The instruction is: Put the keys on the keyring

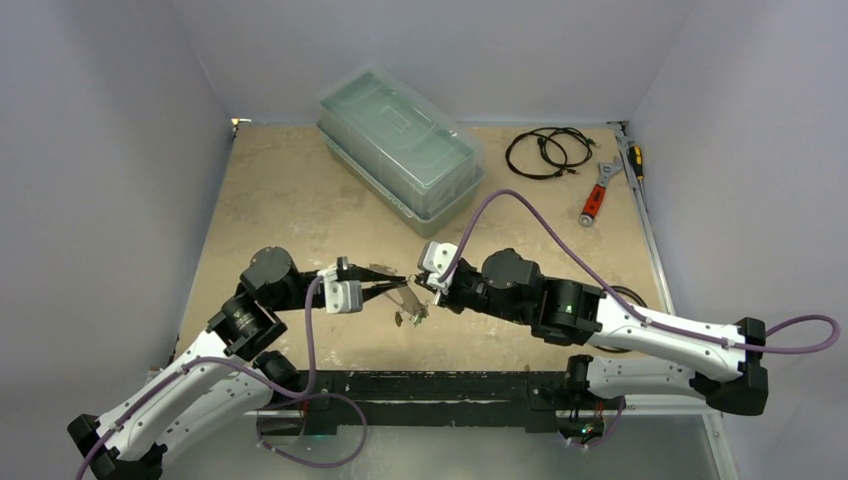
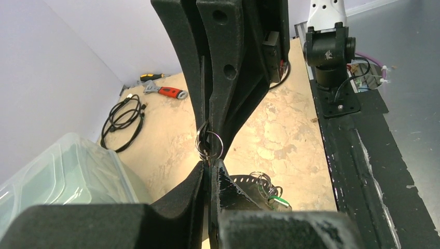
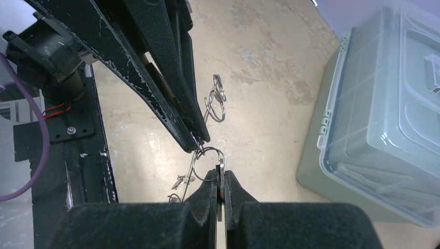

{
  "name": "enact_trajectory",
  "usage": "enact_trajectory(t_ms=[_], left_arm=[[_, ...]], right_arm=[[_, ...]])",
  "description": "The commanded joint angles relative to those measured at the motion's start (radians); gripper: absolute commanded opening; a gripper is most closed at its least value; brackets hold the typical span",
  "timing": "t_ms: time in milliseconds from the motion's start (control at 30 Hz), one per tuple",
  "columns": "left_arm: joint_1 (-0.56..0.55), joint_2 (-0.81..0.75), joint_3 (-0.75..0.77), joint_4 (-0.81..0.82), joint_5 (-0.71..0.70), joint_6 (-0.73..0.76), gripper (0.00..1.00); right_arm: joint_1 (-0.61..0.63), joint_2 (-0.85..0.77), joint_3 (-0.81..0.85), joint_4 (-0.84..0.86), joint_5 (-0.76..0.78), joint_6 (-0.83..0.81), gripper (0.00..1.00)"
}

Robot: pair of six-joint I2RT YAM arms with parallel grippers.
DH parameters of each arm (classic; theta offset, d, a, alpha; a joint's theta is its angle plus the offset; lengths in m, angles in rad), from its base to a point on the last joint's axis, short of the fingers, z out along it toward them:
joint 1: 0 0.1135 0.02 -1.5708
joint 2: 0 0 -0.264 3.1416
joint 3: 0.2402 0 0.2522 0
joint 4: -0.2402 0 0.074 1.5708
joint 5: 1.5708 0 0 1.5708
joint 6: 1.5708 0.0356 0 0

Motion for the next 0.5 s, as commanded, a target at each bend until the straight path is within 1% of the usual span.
enact_trajectory(t_ms=[0,33,67,200,233,267,300,367,467], left_arm=[[0.004,0.005,0.036,-0.006,-0.034,0.014,0.0],[0.004,0.007,0.035,-0.007,-0.036,0.015,0.01],[0.004,0.008,0.035,-0.005,-0.041,0.014,0.07],[0.004,-0.002,0.034,-0.005,-0.066,0.011,0.42],[0.004,-0.009,0.033,-0.002,-0.076,0.012,0.58],[0.004,-0.017,0.031,-0.002,-0.092,0.01,0.7],[0.004,-0.026,0.032,-0.001,-0.106,0.011,0.77],[0.004,-0.047,0.028,0.008,-0.15,0.011,0.84],[0.005,-0.078,0.018,0.025,-0.262,0.006,0.88]], right_arm=[[0.0,0.003,0.068,-0.043,0.037,-0.012,0.0],[0.0,0.009,0.073,-0.05,0.038,-0.011,0.0],[0.001,0.014,0.079,-0.057,0.038,-0.011,0.0],[0.002,0.035,0.096,-0.079,0.041,-0.008,0.0],[0.002,0.042,0.099,-0.083,0.042,-0.008,0.0],[0.002,0.047,0.103,-0.087,0.042,-0.006,0.0],[0.003,0.052,0.107,-0.091,0.043,-0.005,0.0],[0.003,0.063,0.114,-0.097,0.046,-0.002,0.0],[0.003,0.085,0.128,-0.104,0.057,0.003,0.0]])
